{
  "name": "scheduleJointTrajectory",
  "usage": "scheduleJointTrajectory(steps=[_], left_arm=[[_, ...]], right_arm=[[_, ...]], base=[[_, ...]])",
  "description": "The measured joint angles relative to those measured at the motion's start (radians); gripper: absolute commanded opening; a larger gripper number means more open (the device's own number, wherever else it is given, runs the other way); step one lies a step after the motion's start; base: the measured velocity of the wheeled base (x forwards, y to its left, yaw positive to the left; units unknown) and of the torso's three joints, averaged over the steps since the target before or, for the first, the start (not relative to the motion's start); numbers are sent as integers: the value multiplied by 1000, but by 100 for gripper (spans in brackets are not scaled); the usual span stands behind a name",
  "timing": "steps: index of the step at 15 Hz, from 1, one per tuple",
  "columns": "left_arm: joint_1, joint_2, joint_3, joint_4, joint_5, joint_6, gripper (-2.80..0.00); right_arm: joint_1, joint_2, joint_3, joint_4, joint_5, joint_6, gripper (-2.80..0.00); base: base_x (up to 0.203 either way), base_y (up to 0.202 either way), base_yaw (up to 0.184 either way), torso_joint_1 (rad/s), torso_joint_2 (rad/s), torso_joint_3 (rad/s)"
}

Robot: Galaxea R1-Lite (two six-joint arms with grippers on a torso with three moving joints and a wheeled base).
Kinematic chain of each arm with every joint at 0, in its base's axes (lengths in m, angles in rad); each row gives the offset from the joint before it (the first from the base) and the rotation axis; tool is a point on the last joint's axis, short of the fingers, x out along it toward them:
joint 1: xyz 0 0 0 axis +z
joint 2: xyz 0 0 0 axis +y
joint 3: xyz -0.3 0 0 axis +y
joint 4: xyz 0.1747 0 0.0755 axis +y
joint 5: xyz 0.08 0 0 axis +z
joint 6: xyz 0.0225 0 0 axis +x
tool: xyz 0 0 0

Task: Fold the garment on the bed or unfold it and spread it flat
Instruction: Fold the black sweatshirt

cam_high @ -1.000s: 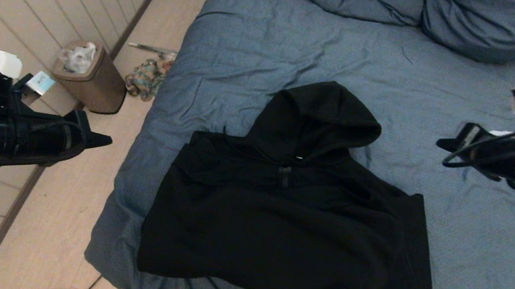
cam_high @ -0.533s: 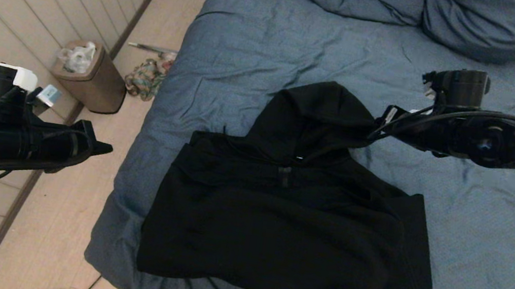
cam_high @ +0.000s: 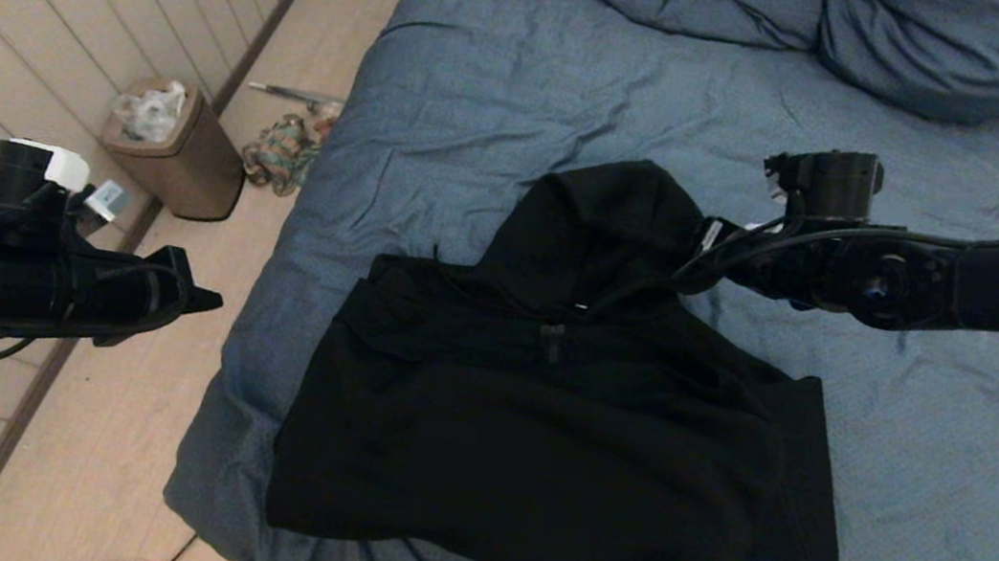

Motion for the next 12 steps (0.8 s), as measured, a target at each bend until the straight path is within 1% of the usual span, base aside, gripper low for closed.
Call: scheduleJointTrajectory(steps=[6,7,12], left_arm=[[0,19,0,0,0,2,-280],[0,21,2,0,-1,2,-280],[-1,38,2,0,5,2,-280]], right_arm=[[-13,61,-51,11,-1,-20,0],[-19,66,-56,11,-1,-24,-280],[-18,91,-76,1,-1,-14,-280]], base=[[0,0,0,0,0,0],[0,0,0,0,0,0],[0,0,0,0,0,0]])
